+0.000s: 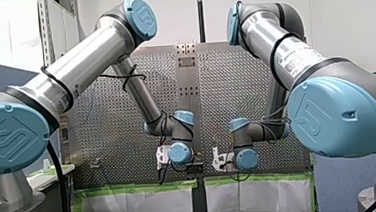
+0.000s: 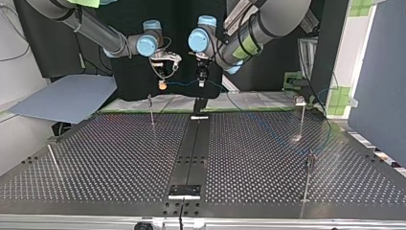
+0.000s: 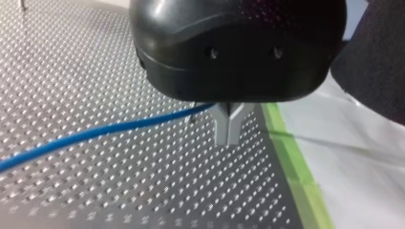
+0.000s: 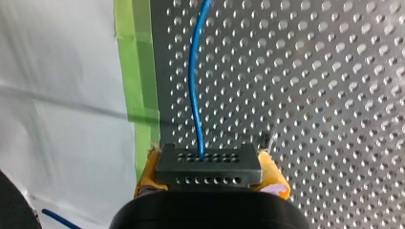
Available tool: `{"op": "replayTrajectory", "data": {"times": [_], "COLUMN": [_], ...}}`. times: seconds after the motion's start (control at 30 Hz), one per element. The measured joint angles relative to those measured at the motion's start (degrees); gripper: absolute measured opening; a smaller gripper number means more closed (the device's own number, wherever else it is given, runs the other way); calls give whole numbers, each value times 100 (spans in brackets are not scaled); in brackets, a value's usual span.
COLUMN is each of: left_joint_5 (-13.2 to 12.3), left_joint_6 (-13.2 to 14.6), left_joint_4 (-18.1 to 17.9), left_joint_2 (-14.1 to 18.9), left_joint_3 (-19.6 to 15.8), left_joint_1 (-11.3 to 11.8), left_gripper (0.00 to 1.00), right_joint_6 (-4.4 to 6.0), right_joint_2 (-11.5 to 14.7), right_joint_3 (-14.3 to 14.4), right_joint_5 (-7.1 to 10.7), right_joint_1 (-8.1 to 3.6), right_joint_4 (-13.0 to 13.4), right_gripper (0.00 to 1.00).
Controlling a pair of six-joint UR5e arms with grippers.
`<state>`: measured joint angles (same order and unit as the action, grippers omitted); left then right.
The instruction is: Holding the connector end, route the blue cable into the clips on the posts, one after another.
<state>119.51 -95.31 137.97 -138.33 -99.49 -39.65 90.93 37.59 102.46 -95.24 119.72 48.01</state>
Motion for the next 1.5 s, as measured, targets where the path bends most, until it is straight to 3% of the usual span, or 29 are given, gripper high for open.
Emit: {"op": "replayTrajectory", "data": {"times": [0.33,0.67,0.87,1.0,1.17,1.5], "left_joint_5": [-25,-158,-241,-339,-407,-372], "left_joint_6": [-73,-343,-417,-455,-555,-666], "left_joint_4": [-553,-952,-1079,-1136,-1149,-654], "left_joint_2": [-142,-145,-145,-147,-279,-818], "left_joint_3": [1,2,2,2,39,536], "left_joint_1": [-179,-210,-209,-197,-204,-439], "left_gripper": [0,0,0,0,0,0], "right_joint_6": [27,-3,-249,-313,-324,-330], "right_joint_2": [0,1,0,0,0,-1], "right_joint_3": [436,502,570,642,699,710], "right_joint_5": [-28,108,393,609,655,787], "right_joint_1": [-209,-509,-838,-1037,-1134,-1302], "right_joint_4": [559,1138,1046,1052,1124,1288], "right_gripper": [0,0,0,0,0,0]}}
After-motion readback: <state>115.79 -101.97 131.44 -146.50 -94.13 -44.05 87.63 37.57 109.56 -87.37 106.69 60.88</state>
